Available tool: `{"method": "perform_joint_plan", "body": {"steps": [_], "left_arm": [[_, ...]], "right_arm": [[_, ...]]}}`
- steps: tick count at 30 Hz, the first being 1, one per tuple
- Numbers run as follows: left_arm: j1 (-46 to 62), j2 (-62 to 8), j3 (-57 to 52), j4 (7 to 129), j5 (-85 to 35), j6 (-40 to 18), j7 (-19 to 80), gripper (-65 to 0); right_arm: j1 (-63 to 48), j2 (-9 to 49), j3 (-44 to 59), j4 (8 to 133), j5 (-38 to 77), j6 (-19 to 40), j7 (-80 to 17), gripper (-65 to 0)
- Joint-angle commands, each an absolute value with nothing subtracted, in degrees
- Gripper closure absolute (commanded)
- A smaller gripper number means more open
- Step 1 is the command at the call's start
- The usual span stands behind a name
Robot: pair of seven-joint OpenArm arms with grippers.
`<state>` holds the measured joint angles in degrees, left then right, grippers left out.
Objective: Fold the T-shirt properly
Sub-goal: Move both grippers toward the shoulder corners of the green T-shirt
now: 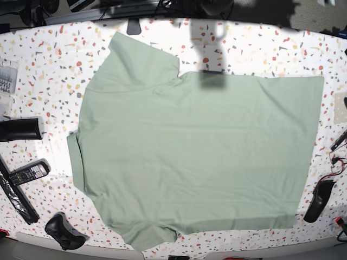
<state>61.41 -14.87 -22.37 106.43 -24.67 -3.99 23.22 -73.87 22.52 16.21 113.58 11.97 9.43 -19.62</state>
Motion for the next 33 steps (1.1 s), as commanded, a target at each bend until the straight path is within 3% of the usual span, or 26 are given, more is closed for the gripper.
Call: {"method": "perform_joint_plan", "body": {"steps": [1, 9, 17, 22, 25, 28, 31, 33], "left_arm": [[62.39, -15.16, -23.73, 109.01, -24.51, -3.92, 22.72, -29.0], [58.17, -15.59, -25.15, 121.19, -18.35, -6.13, 22.74, -29.0], [47.64, -15.59, -25.15, 122.41, -18.02, -22.33, 17.12, -29.0], [44.01, -15.59, -25.15, 122.41, -17.39, -22.37, 14.72, -29.0], [42.72, -15.59, -25.15, 122.39, -8.62, -22.37, 16.82, -29.3], [41.71, -15.62, -25.15, 122.21, 1.50, -22.83, 16.19, -29.5], [40.71, -18.09, -24.75, 122.15, 0.91, -30.68, 15.00, -29.5], [40.60, -21.30, -23.00, 122.13, -0.03, -32.42, 14.33, -29.5]], "right_arm": [[-75.00, 22.72, 17.78, 116.16, 12.45, 9.89, -18.74, -28.0], [-72.42, 24.97, 25.04, 128.84, 12.36, 10.13, -24.25, -28.0], [-62.46, 29.04, 25.17, 133.88, 7.42, 10.09, -26.61, -28.0], [-58.54, 29.04, 25.17, 133.88, 4.75, 10.11, -29.32, -28.1], [-57.93, 29.08, 25.17, 133.88, -2.50, 10.33, -29.56, -28.2], [-57.93, 29.28, 25.17, 133.88, -9.30, 13.98, -29.50, -28.2], [-57.93, 29.43, 25.17, 133.88, -10.76, 19.53, -29.41, -28.2], [-57.93, 29.52, 25.17, 133.88, -10.74, 25.50, -28.25, -28.2]]}}
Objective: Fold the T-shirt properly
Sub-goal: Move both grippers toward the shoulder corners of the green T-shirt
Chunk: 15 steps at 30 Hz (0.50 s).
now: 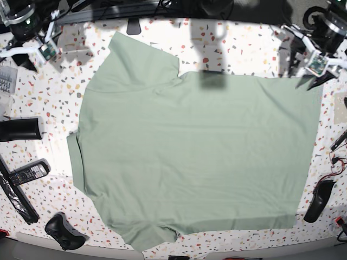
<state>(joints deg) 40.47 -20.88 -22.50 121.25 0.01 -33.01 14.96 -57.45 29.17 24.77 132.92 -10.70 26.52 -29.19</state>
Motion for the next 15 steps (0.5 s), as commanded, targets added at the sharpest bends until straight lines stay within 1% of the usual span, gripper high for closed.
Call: {"method": "perform_joint_plan", "body": {"steps": [1, 2, 4, 9, 12, 15], "left_arm": [[40.62, -23.16, -21.80, 122.06, 0.03, -32.40, 14.26, -29.5], [40.60, -25.12, -20.49, 121.80, 0.21, -32.40, 14.24, -29.5], [40.32, -28.84, -17.78, 120.29, 3.09, -32.36, 12.64, -29.5], [34.61, -34.94, -11.77, 109.36, 10.79, -32.16, 2.39, -29.4], [29.82, -37.50, -8.05, 101.30, 16.34, -32.14, 1.65, -29.4], [26.55, -41.08, -5.06, 95.02, 18.68, -31.97, 1.65, -29.4]], "right_arm": [[-57.93, 29.52, 25.17, 133.88, -10.72, 27.68, -27.20, -28.2], [-57.93, 29.52, 25.17, 133.88, -10.70, 28.86, -26.06, -28.2], [-57.93, 29.52, 25.17, 133.88, -10.31, 28.99, -24.14, -28.2], [-57.93, 29.52, 25.17, 133.88, -10.55, 29.19, -21.82, -28.2], [-57.93, 29.52, 25.17, 133.88, -10.55, 29.19, -21.87, -28.2], [-57.95, 29.50, 25.17, 133.88, -10.52, 29.19, -22.20, -28.2]]}}
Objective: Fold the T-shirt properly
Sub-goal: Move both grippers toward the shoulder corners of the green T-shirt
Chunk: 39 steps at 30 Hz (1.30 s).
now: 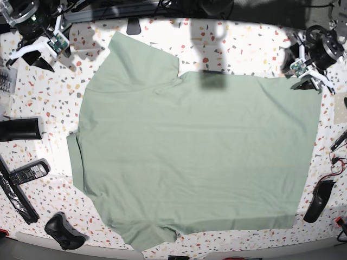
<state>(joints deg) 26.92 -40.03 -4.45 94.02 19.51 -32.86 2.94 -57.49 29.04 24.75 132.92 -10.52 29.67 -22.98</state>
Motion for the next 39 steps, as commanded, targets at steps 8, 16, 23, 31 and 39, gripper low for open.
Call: {"method": "perform_joint_plan", "body": {"steps": [8, 16, 23, 31, 39], "left_arm": [[23.38, -48.51, -3.22, 87.24, 21.10, -29.82, -8.49, -29.0], [22.06, -48.49, -0.16, 79.37, 29.98, -28.93, -13.56, -29.0], [22.02, -48.58, 1.48, 80.27, 29.78, -26.76, -13.78, -29.0], [22.06, -48.62, 1.48, 86.67, 29.76, -25.54, -13.52, -29.0], [22.06, -48.64, 1.48, 88.53, 20.95, -26.41, -13.08, -29.0]], "right_arm": [[-57.93, 29.50, 25.17, 133.88, -10.31, 29.76, -23.38, -28.2], [-57.95, 29.52, 25.17, 133.88, -10.33, 40.00, -20.88, -28.2], [-57.95, 29.52, 25.17, 133.88, -10.31, 40.00, -19.07, -28.2], [-57.93, 29.50, 25.17, 133.88, -10.31, 40.00, -19.09, -28.2], [-57.93, 29.47, 25.17, 133.88, -10.28, 40.00, -19.29, -28.2]]}}
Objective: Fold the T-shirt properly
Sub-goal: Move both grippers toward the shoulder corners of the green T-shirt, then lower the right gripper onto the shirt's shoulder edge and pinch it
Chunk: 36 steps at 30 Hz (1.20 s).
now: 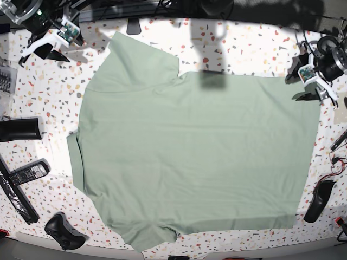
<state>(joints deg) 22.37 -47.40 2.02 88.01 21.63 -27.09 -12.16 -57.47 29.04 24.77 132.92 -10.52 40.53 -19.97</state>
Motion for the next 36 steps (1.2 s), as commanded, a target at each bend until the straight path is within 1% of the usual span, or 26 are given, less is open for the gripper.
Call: {"method": "perform_joint_plan", "body": {"steps": [1, 4, 9, 14, 15, 16, 17, 20, 21, 25, 28, 34, 36], "left_arm": [[22.06, -48.64, 1.48, 88.23, 20.95, -26.41, -12.88, -29.0], [22.06, -48.62, 1.52, 86.63, 20.93, -26.39, -13.06, -29.0], [21.87, -48.62, 1.56, 81.93, 21.19, -26.39, -15.20, -29.0], [19.29, -48.60, 1.56, 75.42, 28.77, -26.26, -16.38, -28.9], [18.44, -48.62, 1.56, 74.17, 28.93, -26.00, -16.34, -27.9], [17.74, -48.62, 1.56, 73.06, 28.93, -25.36, -16.27, -25.2], [17.30, -48.60, 1.56, 72.27, 28.93, -24.40, -16.03, -20.8], [17.26, -48.58, 1.56, 71.75, 28.93, -24.21, -15.92, -3.0], [17.47, -48.58, 1.56, 71.77, 28.91, -24.21, -16.01, 0.0], [17.98, -48.58, 1.56, 71.77, 28.91, -24.23, -16.21, 0.0], [18.33, -48.58, 1.56, 71.77, 28.91, -24.21, -16.12, 0.0], [19.22, -48.07, 1.56, 71.75, 26.30, -24.23, -15.46, 0.0], [19.22, -47.64, 1.56, 71.77, 26.33, -24.23, -15.51, 0.0]], "right_arm": [[-57.95, 29.47, 25.17, 133.88, -10.28, 40.00, -19.27, -28.2], [-57.93, 29.50, 25.17, 133.88, -9.54, 40.00, -19.29, -28.2], [-57.93, 29.50, 25.17, 133.88, -3.55, 40.00, -19.31, -28.2], [-57.93, 29.52, 25.17, 133.88, -0.97, 40.00, -19.27, -28.2], [-57.93, 29.52, 25.17, 133.88, -0.80, 40.00, -19.25, -28.2], [-57.93, 29.52, 25.17, 133.88, -0.82, 40.00, -19.25, -28.2], [-57.93, 29.50, 25.17, 133.88, -0.82, 40.00, -19.25, -28.2], [-57.93, 29.50, 25.17, 133.88, -0.82, 40.00, -19.27, -28.2], [-57.93, 29.52, 25.17, 133.88, -0.82, 40.00, -19.25, -28.2], [-57.93, 29.52, 24.80, 133.84, -1.15, 40.00, -19.38, -28.2], [-57.93, 29.52, 22.33, 133.75, -5.98, 40.00, -19.73, -28.2], [-55.53, 29.39, 10.61, 131.98, -16.56, 40.00, -21.30, -28.2], [-52.80, 29.36, 6.70, 130.39, -18.41, 37.89, -23.59, -28.2]]}}
